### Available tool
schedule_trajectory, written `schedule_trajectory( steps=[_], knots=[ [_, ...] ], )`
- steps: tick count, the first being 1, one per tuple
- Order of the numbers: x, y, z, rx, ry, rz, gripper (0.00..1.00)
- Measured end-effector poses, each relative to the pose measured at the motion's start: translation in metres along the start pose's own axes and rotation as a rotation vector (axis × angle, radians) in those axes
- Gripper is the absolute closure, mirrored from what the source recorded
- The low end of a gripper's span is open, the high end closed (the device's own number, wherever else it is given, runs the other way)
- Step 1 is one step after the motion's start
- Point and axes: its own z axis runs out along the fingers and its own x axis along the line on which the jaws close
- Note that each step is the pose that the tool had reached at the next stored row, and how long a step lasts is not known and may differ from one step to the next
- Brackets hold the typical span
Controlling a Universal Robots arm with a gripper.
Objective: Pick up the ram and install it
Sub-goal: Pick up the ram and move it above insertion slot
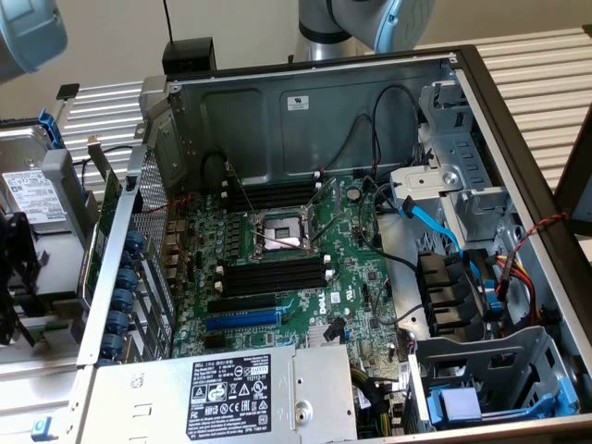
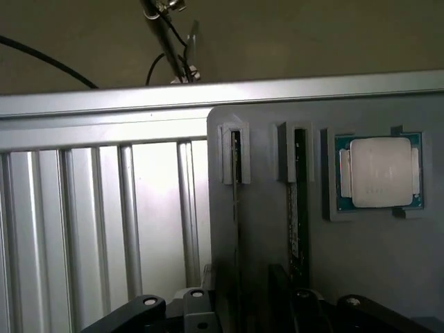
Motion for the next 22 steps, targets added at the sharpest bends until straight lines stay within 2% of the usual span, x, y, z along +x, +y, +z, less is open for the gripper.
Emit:
schedule_trajectory(
  steps=[4, 5, 6, 8, 9, 11, 17, 22],
  knots=[
    [0.000, -0.0001, 0.0001, -0.0037, 0.0002, 0.002, 0.60],
    [0.000, -0.0001, 0.0001, -0.0043, 0.0003, 0.002, 0.66],
    [0.000, -0.0001, 0.0001, -0.0046, 0.0003, 0.003, 0.66],
    [0.000, -0.0002, 0.0002, -0.0048, 0.0003, 0.004, 0.78],
    [0.000, -0.0002, 0.0002, -0.0051, 0.0003, 0.004, 0.78],
    [0.001, -0.0002, 0.0002, -0.0054, 0.0001, 0.004, 0.87],
    [0.003, -0.0003, -0.0025, -0.0056, -0.0007, 0.004, 0.87],
    [0.004, -0.0003, -0.0198, -0.0060, -0.0035, 0.004, 0.87]
  ],
)
